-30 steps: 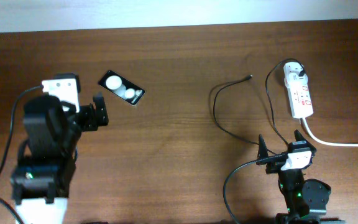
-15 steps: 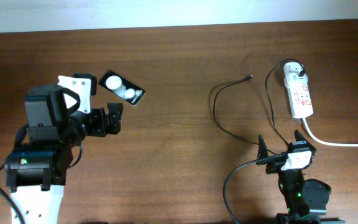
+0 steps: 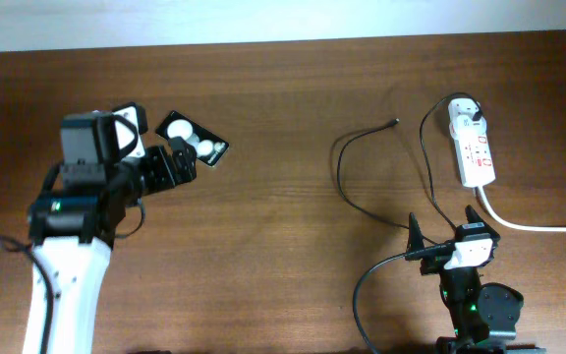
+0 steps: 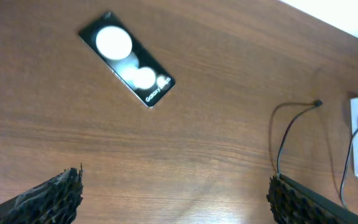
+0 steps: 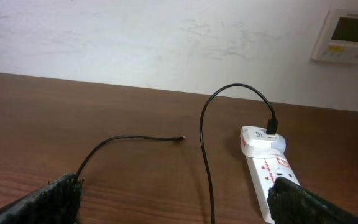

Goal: Plug charger to phone and switch on socket
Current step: 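Move the left gripper forward over the black phone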

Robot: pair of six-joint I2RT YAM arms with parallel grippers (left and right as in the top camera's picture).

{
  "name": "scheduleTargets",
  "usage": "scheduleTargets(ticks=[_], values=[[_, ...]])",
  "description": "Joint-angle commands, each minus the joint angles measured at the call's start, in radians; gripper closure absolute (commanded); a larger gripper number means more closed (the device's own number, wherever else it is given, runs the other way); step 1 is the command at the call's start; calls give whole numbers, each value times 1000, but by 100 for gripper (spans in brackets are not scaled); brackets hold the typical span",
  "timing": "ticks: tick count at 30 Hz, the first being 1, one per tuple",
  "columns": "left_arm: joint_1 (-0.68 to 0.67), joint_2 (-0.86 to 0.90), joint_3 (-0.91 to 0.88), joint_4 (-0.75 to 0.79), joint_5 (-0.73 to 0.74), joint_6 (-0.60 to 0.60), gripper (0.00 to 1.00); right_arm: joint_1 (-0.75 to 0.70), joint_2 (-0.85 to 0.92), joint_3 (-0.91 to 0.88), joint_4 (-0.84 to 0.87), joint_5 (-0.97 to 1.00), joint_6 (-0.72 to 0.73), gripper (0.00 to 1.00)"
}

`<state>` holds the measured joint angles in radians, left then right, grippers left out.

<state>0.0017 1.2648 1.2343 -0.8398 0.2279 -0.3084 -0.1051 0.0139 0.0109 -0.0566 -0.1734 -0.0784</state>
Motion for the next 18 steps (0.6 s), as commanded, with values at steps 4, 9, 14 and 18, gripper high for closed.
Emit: scheduleTargets(ticks=[4, 9, 14, 18], values=[[-21, 200, 177, -56, -160, -155, 1, -8, -10, -5, -3, 9, 4, 1], [-78, 346, 401, -133, -281, -281, 1, -8, -10, -5, -3, 9, 4, 1], [-114, 484, 616, -217, -357, -367, 0, -8, -10, -5, -3, 9, 4, 1], [-115, 629, 793, -298, -381, -445, 0, -8, -10, -5, -3, 9, 4, 1]])
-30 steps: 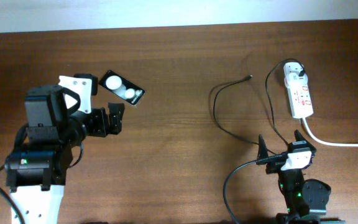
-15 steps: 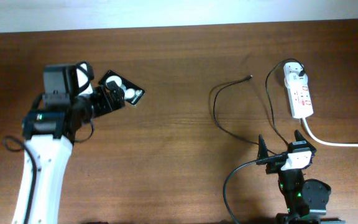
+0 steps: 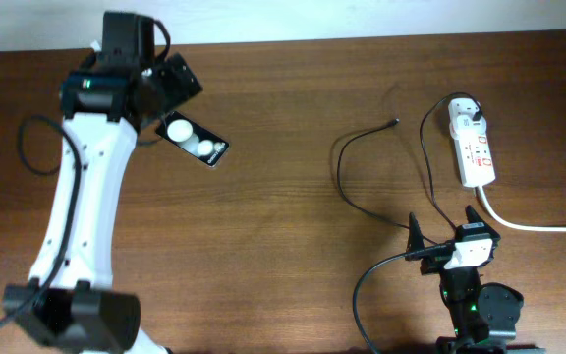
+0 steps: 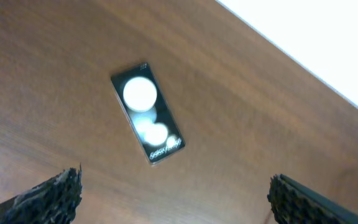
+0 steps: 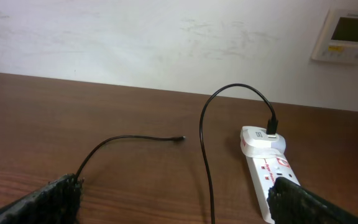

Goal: Plug charger to phone and switch on socket
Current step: 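Move the left gripper forward over the black phone, then lower the left gripper and grasp the phone's sides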

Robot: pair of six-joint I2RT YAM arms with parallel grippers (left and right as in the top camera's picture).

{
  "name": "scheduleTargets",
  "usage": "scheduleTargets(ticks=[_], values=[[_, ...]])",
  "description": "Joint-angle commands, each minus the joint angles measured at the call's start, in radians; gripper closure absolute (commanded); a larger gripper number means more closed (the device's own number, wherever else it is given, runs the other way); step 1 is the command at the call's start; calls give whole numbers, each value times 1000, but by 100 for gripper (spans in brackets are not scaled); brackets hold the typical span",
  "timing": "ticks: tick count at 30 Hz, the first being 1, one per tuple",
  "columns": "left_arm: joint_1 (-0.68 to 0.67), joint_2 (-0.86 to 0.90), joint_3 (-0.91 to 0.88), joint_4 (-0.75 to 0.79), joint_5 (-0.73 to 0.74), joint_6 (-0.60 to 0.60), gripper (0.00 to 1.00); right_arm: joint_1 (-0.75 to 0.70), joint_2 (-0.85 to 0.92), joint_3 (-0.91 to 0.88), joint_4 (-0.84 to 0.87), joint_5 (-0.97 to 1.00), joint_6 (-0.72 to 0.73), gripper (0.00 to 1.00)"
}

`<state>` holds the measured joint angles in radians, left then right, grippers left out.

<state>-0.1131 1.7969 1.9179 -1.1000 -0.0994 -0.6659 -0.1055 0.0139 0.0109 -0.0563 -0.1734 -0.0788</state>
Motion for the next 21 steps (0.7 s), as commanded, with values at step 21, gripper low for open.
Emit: scheduleTargets(ticks=[21], values=[[5, 550, 208, -113, -43, -367, 1, -8, -10, -5, -4, 9, 5, 1]])
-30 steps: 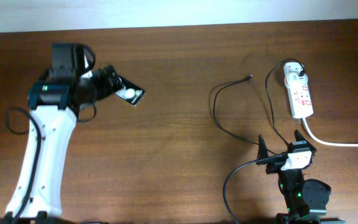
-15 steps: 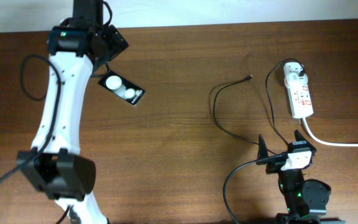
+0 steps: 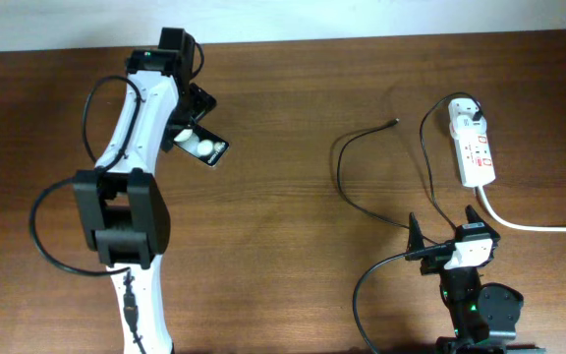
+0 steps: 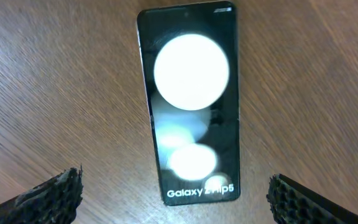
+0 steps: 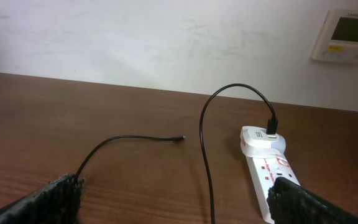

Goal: Plug charger to phone and switch on socket
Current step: 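Lower the left gripper and grasp the phone's sides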

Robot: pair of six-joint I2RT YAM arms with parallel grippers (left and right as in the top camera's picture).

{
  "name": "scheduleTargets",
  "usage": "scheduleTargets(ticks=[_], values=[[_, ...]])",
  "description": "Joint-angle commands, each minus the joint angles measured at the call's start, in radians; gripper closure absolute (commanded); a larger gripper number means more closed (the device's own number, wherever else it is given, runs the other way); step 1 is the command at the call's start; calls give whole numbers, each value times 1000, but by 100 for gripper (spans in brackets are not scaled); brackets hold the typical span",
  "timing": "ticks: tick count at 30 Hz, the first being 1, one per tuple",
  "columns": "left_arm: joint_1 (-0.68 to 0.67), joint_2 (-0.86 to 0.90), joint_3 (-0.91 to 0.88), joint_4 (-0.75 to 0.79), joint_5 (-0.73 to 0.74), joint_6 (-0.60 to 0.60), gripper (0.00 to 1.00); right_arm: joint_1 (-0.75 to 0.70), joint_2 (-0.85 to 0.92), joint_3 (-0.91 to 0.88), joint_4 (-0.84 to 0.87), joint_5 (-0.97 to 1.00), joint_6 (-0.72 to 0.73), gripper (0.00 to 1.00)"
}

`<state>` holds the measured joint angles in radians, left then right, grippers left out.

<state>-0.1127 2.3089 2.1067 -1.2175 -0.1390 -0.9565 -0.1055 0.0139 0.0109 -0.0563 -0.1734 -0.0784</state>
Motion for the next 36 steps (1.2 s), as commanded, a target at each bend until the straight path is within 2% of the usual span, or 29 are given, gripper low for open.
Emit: scheduleTargets(ticks=[1, 18, 36], values=[[5, 48, 19, 8, -4, -76, 1, -8, -10, -5, -4, 9, 4, 1], [4, 148, 19, 127, -8, -83, 1, -8, -10, -5, -4, 9, 4, 1], [4, 206, 18, 113, -8, -82, 1, -8, -10, -5, -4, 9, 4, 1]])
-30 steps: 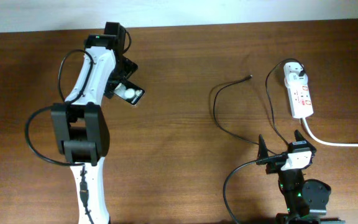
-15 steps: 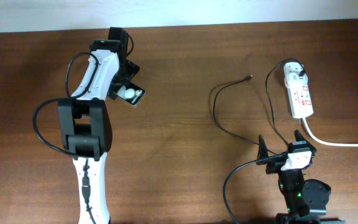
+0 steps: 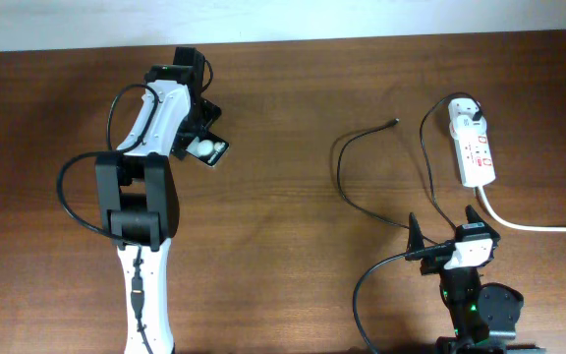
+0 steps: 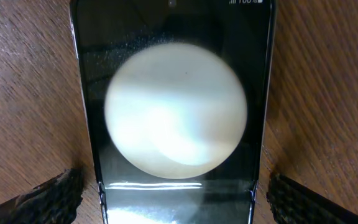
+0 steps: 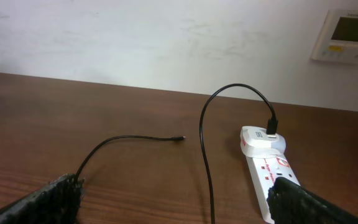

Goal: Plug charger to phone and switch on socket
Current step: 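Lower the left gripper and grasp the phone's sides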

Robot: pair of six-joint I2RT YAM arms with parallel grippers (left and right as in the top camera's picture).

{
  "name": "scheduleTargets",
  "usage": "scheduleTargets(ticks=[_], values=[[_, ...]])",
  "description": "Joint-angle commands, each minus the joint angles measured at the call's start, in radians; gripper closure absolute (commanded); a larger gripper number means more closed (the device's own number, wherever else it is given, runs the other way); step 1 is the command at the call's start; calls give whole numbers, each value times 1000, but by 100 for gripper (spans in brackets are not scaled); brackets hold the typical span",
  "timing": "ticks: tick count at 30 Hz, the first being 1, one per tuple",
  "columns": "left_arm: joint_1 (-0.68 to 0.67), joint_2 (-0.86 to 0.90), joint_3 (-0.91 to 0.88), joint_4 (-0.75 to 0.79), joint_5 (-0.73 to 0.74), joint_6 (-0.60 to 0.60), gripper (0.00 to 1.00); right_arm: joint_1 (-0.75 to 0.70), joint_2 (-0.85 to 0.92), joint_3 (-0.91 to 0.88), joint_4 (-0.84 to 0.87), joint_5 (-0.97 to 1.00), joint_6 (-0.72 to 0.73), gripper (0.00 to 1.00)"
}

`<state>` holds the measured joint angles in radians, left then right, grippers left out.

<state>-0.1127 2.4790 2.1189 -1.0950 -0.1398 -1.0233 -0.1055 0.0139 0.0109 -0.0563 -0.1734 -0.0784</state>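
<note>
A black flip phone lies flat on the brown table at the back left and fills the left wrist view. Only its corner shows under the arm in the overhead view. My left gripper sits low over it, open, one fingertip on each long side of the phone. The black charger cable has its free plug end lying loose on the wood, seen as a plug end in the right wrist view. Its other end goes to the white socket strip. My right gripper stands open and empty near the front edge.
A white adapter sits in the far end of the socket strip. A white mains lead runs off to the right. The cable loops over the middle right of the table. A wall and thermostat stand behind.
My left gripper has come down much closer to the phone, which now fills its view between the open fingers. The right arm, cable and socket strip have not moved.
My left gripper was first high and to the front left of the phone, open. Then it was further back above it, then lower and straight over it. Now it is close down with a finger on either side. The right arm stayed still.
</note>
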Motion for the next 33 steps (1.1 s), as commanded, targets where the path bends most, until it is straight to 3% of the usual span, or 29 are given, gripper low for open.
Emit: scheduleTargets(ticks=[1, 13, 14, 22, 26, 31, 33], values=[[4, 36, 6, -18, -7, -15, 0, -8, -10, -5, -4, 9, 4, 1], [4, 36, 6, -24, 21, 177, 16, -8, -10, -5, -4, 9, 4, 1], [4, 36, 6, -24, 32, 209, 21, -8, -10, -5, -4, 9, 4, 1], [3, 36, 6, -27, 117, 457, 26, -8, -10, -5, -4, 9, 4, 1], [4, 36, 6, -50, 152, 571, 25, -8, -10, -5, -4, 9, 4, 1], [4, 36, 6, -47, 151, 569, 2, -8, -10, -5, -4, 9, 4, 1], [4, 36, 6, -39, 151, 568, 1, -8, -10, -5, -4, 9, 4, 1]])
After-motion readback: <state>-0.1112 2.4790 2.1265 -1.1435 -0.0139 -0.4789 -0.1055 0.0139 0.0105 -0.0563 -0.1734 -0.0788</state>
